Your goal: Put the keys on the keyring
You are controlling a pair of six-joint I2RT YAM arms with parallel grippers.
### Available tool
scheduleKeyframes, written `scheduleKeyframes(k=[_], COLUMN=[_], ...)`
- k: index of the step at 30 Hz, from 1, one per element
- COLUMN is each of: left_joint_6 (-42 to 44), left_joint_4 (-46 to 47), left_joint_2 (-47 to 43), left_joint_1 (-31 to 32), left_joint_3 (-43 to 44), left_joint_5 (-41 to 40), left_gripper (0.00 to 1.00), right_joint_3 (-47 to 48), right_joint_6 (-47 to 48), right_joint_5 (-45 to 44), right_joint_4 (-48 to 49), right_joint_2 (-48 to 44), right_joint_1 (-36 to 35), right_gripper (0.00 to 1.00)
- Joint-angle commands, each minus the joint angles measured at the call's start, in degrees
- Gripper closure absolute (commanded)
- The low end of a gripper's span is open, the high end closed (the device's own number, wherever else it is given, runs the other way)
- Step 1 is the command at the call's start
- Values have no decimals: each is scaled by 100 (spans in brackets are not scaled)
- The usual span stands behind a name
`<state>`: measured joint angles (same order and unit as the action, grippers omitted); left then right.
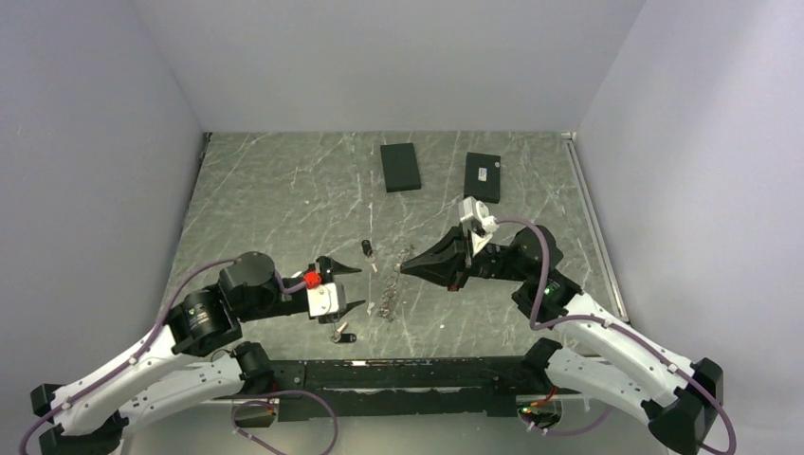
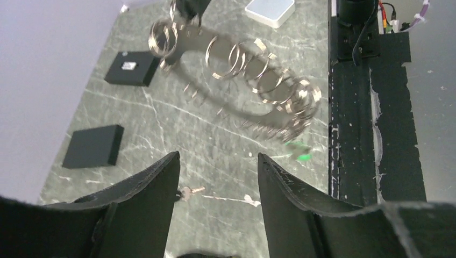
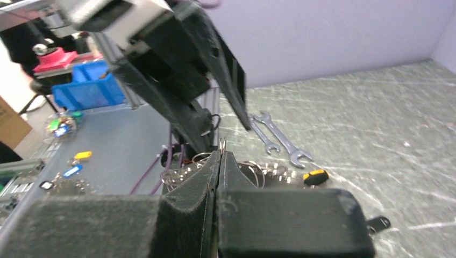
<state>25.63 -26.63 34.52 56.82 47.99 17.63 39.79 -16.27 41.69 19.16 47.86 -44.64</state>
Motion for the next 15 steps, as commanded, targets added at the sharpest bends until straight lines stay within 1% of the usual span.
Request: scheduleKeyframes(k=[1, 3, 5, 7, 11, 13, 15], left_joint_6=[-689, -714, -627, -544, -369, -277, -182], left_joint_4=[597, 547, 388, 275, 219, 197, 136], left_joint_2=[-32, 34, 132, 201, 198, 138, 65], left_joint_1=[12, 18, 18, 19, 8, 16, 16], left_joint_3=[-318, -342, -297, -288, -361, -392, -414], left_joint_5=[-137, 38, 213, 374, 724, 800, 804], left_gripper=[41, 43, 46, 47, 48, 51, 53], right_joint_3=[-134, 4, 258, 563, 1085, 1208, 1255], right_joint_6=[-529, -799, -963, -940, -639, -720, -1042], right_joint_5=[987, 1645, 2260, 2668, 3246, 3589, 3843], right_joint_4=[1745, 2110, 2236, 2014, 1259, 1242, 1515], right_joint_2=[-75, 137, 347, 481, 682, 763, 853], right_joint_1=[59, 145, 184, 201, 202, 210, 211], right_gripper=[100, 100, 100, 100, 100, 100, 100])
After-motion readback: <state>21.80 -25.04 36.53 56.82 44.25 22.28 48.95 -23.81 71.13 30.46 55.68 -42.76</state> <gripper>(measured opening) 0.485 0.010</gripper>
